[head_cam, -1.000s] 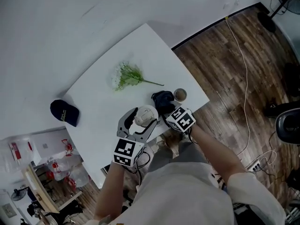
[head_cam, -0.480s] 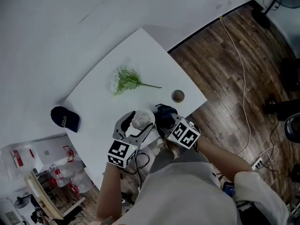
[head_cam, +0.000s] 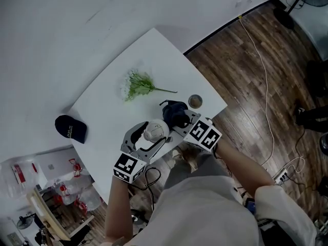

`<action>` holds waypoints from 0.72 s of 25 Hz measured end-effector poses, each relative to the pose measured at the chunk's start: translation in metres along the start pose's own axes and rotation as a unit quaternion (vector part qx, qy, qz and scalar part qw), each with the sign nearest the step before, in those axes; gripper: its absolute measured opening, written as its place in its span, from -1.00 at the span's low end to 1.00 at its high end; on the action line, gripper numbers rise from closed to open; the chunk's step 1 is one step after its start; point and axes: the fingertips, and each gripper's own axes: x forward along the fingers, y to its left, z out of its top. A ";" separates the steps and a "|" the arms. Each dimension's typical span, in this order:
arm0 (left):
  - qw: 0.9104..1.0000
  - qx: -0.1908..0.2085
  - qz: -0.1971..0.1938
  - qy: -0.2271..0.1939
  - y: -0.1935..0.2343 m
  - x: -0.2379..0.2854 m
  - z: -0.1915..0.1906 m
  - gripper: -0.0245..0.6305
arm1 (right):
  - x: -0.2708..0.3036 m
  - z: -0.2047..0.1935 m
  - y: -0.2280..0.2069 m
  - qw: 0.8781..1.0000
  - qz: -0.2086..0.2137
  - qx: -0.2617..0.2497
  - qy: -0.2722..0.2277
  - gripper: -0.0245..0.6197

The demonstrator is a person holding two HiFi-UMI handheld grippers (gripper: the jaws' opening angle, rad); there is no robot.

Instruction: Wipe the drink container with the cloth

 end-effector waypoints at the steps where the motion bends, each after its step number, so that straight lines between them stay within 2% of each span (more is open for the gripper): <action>1: 1.000 0.004 -0.001 0.000 -0.001 0.000 0.000 0.11 | 0.007 -0.008 -0.007 1.000 -0.001 0.012 0.008 -0.79; 7: 1.000 -0.004 0.014 -0.010 -0.001 -0.004 -0.002 0.11 | 0.035 -0.062 -0.036 0.992 -0.043 0.111 0.032 -0.79; 9: 1.000 -0.007 0.019 -0.013 -0.001 -0.006 -0.003 0.11 | 0.038 -0.078 -0.037 0.990 -0.052 0.124 0.044 -0.79; 14: 1.000 -0.001 0.020 -0.012 -0.004 -0.003 -0.003 0.11 | 0.031 -0.094 -0.023 0.990 -0.054 0.088 0.094 -0.79; 18: 1.000 -0.004 0.026 -0.011 -0.001 0.001 -0.001 0.11 | 0.016 -0.082 0.006 0.991 -0.043 0.050 0.115 -0.79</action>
